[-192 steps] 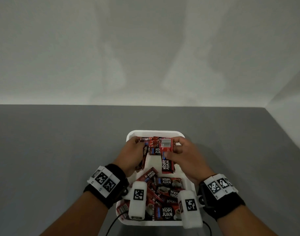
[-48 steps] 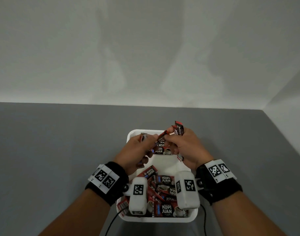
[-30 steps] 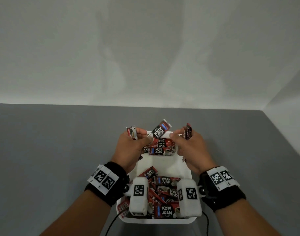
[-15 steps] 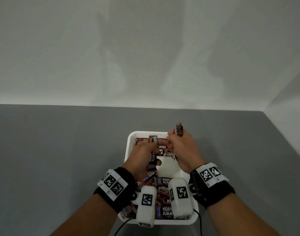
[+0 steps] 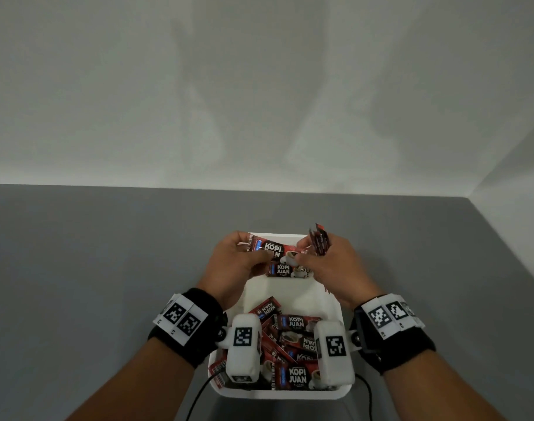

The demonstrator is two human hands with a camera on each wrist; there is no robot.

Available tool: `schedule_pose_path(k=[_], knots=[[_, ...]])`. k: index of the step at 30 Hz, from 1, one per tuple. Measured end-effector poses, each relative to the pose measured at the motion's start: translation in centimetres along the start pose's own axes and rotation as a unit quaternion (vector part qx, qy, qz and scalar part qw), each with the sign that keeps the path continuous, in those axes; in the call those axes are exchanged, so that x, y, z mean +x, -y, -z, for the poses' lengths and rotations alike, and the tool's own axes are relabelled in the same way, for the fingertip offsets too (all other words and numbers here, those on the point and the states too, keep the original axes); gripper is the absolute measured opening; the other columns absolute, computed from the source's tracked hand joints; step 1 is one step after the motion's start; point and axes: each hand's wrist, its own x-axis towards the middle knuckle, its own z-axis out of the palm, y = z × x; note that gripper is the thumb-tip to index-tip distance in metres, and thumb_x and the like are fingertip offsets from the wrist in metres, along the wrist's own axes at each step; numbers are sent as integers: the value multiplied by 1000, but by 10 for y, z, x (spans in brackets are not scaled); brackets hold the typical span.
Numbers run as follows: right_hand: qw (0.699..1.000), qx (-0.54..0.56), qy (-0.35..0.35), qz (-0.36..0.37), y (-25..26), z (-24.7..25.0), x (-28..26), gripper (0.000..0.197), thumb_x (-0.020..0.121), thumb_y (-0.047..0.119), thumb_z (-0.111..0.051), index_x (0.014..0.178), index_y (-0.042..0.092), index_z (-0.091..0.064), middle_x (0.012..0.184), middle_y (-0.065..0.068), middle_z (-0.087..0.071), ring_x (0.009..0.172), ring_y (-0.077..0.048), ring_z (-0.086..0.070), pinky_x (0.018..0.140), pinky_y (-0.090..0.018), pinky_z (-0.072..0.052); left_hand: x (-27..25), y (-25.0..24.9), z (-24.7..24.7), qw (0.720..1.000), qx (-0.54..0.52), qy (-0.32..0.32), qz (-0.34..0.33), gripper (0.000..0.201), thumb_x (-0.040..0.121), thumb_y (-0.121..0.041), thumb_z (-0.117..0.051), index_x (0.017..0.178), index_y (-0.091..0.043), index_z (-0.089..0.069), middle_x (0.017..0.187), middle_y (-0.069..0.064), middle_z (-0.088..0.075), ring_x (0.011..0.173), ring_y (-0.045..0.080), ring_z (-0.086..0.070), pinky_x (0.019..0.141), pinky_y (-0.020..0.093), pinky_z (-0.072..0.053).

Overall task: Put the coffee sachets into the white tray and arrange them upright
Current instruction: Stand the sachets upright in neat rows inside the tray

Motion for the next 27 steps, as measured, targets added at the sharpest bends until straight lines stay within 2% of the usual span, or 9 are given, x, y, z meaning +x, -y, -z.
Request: schedule_pose_path(k=[3, 9, 12, 15, 16, 18, 21, 24, 27], knots=[[994, -102, 15, 46, 0, -2, -3, 31, 70, 24, -92, 87, 26, -67, 70, 14, -69, 61, 0, -64, 59, -18, -50, 0, -2, -2, 998, 64, 1, -9, 28, 78, 14, -74, 95, -1, -57, 83, 17, -70, 65, 20, -70, 58, 27, -55], [967, -217, 98, 87, 8, -7, -6, 46, 58, 25, -95, 94, 27, -68, 83, 7, -70, 65, -1, -62, 58, -18, -47, -4, -2, -13, 989, 114, 92, 5, 18, 80, 15, -73, 87, 3, -61, 79, 17, -71, 65, 23, -69, 59, 28, -57], [953, -241, 166, 79, 4, -8, -5, 41, 68, 15, -88, 100, 25, -65, 87, 9, -69, 66, 3, -62, 61, -17, -47, -5, -1, -10, 987, 100, 125, 10, 16, 82, 13, -70, 83, -2, -65, 75, 13, -70, 65, 20, -65, 61, 27, -54], [955, -236, 157, 89, -2, -12, -6, 33, 85, 8, -70, 114, 21, -61, 93, 7, -68, 75, 3, -62, 70, -24, -50, -7, 2, -11, 986, 73, 151, 15, 17, 79, 3, -71, 91, -8, -69, 85, 10, -72, 74, 17, -65, 67, 27, -49], [956, -233, 160, 82, -2, -14, -6, 44, 89, 10, -66, 131, 20, -55, 108, 5, -68, 90, 2, -63, 80, -26, -51, -8, 4, -12, 985, 64, 161, 14, 21, 76, -7, -74, 96, -10, -70, 91, 10, -73, 80, 18, -66, 71, 28, -49], [952, -241, 177, 62, 3, -20, -8, 78, 97, 16, -62, 160, 17, -17, 137, 5, -58, 120, -6, -55, 96, -17, -43, -11, 13, -17, 980, 59, 189, 8, 42, 76, -28, -77, 112, -8, -69, 108, 12, -74, 100, 23, -69, 90, 37, -54], [950, -238, 197, 48, 6, -28, -8, 101, 97, 8, -64, 159, 14, 16, 126, 12, -59, 111, -2, -56, 84, -2, -42, -18, 24, -26, 981, 41, 185, 29, 53, 92, -48, -68, 127, -9, -62, 122, 9, -73, 119, 20, -66, 107, 42, -49], [962, -185, 198, 26, 2, -31, -5, 112, 89, 0, -68, 159, 23, 16, 129, 6, -60, 112, -9, -62, 81, -13, -50, -19, 18, -32, 988, -35, 140, 49, 38, 104, -34, -50, 119, -2, -65, 113, 14, -74, 110, 22, -70, 95, 33, -54], [958, -190, 212, 28, 8, -23, -10, 117, 80, 21, -81, 161, 29, 3, 134, 15, -51, 123, -1, -52, 92, -13, -42, -15, 5, -31, 986, -127, 87, 64, 35, 102, -17, -44, 88, -2, -72, 93, 19, -72, 85, 27, -72, 75, 35, -58]])
